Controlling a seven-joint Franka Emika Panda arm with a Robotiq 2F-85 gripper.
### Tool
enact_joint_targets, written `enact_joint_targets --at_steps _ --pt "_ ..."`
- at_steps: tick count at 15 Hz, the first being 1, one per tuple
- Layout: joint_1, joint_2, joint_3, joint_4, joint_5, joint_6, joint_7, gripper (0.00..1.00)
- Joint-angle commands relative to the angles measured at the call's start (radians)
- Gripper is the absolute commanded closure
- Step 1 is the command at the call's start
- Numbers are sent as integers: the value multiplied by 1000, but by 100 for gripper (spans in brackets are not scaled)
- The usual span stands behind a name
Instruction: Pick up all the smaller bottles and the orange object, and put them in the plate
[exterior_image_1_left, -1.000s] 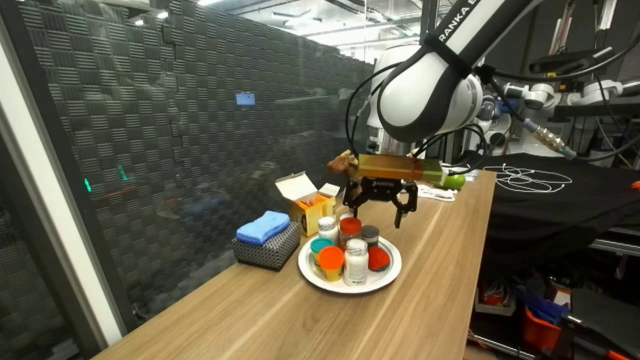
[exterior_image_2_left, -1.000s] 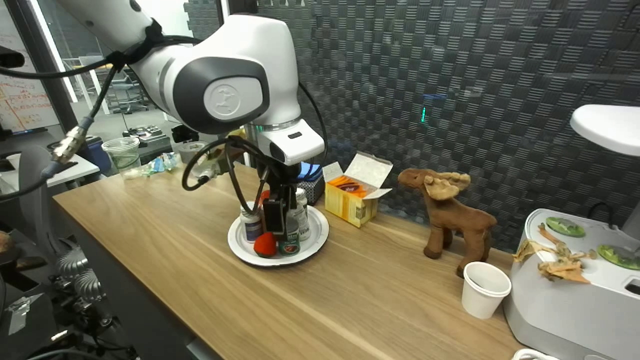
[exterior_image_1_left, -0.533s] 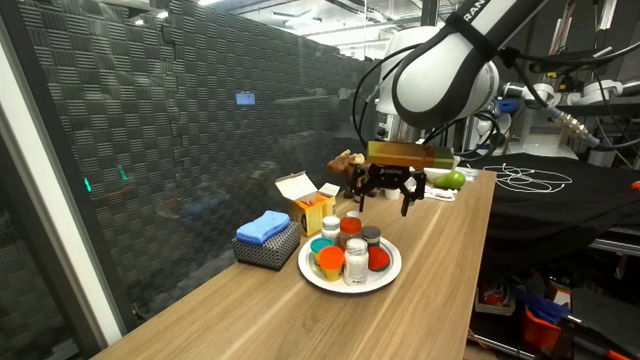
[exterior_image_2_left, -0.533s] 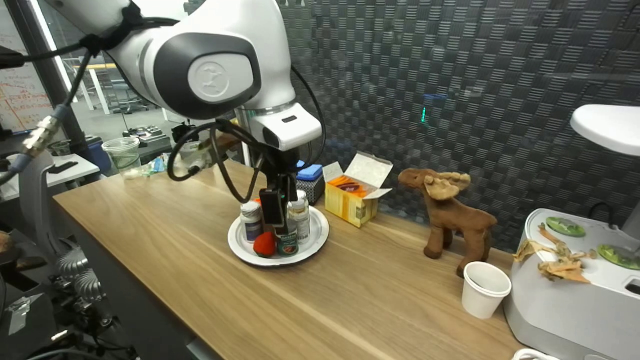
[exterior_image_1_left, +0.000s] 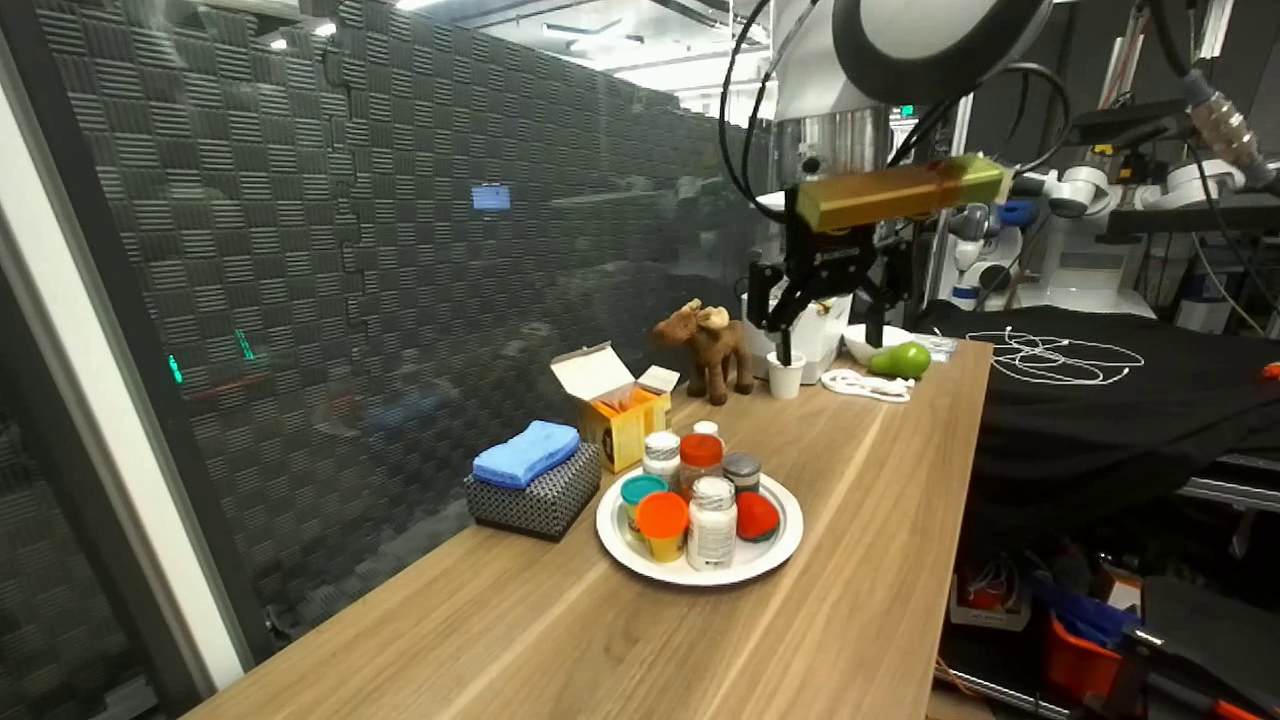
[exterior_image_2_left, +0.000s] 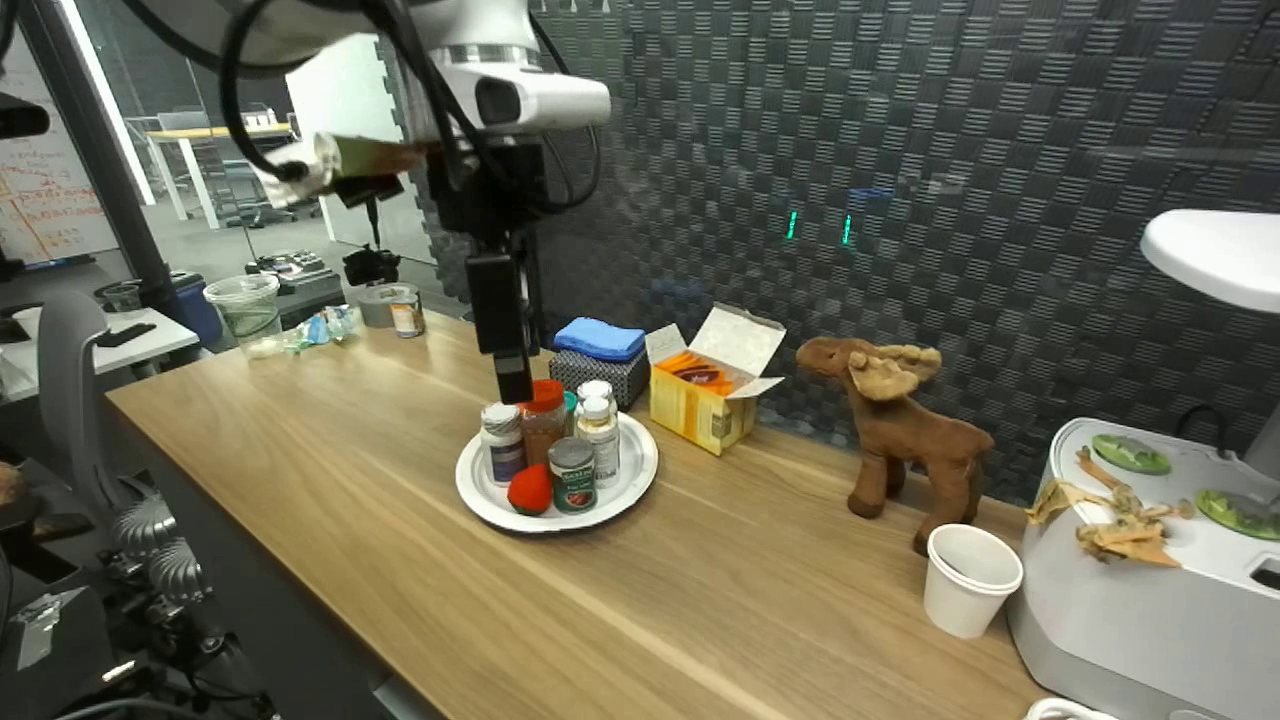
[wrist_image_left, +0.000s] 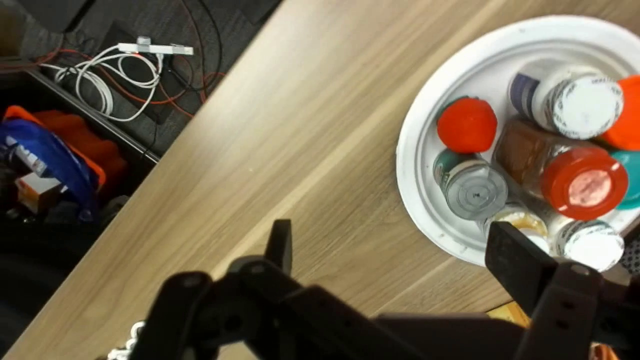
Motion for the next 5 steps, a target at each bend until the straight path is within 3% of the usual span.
enact_joint_targets --at_steps 1,2,3,5 --pt "-23 -91 44 11 -10 -120 -184 0" --pt "-23 -111 50 6 4 -124 -242 0" --pt "-37 -64 57 11 5 -93 -155 0" --pt "-38 -89 65 10 6 -110 -208 0"
